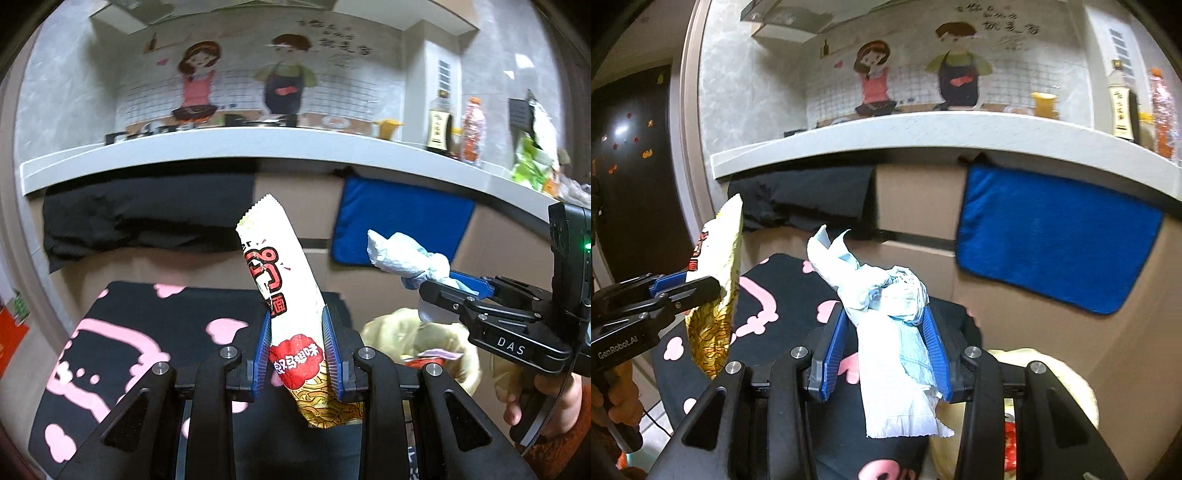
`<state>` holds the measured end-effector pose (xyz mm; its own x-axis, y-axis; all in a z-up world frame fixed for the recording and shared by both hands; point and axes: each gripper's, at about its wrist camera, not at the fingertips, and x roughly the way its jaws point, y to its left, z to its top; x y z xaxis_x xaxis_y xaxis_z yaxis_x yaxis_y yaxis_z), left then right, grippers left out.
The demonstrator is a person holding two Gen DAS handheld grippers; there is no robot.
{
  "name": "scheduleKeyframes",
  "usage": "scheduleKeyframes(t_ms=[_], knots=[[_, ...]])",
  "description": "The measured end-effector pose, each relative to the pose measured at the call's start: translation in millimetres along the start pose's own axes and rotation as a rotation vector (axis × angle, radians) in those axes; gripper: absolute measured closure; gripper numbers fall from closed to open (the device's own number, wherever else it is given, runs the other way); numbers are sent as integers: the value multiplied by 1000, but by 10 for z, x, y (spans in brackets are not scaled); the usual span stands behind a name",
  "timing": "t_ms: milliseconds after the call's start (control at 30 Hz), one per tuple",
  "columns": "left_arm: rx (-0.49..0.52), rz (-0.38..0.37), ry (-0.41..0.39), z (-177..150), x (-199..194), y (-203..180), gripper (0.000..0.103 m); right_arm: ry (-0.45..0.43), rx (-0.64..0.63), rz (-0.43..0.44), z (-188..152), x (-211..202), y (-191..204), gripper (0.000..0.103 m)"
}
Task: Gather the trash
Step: 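Carry the snack bag and tissue over the yellow bag and release both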
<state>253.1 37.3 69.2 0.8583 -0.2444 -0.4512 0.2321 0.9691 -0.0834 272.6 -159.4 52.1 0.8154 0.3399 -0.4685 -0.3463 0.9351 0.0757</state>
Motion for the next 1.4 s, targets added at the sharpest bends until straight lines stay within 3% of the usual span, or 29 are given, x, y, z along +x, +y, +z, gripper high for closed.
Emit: scheduleKeyframes(t_ms=[633, 1000, 1400], knots=[[78, -209, 40, -74, 784, -1361, 75, -55, 191, -181, -438, -767, -1258, 64], [68, -256, 199, -394, 1515, -1590, 75, 9, 253, -218, -744, -519, -1683, 64], [42, -291, 276, -529, 1957, -1611, 75, 73, 301, -212, -883, -133, -1910, 64]])
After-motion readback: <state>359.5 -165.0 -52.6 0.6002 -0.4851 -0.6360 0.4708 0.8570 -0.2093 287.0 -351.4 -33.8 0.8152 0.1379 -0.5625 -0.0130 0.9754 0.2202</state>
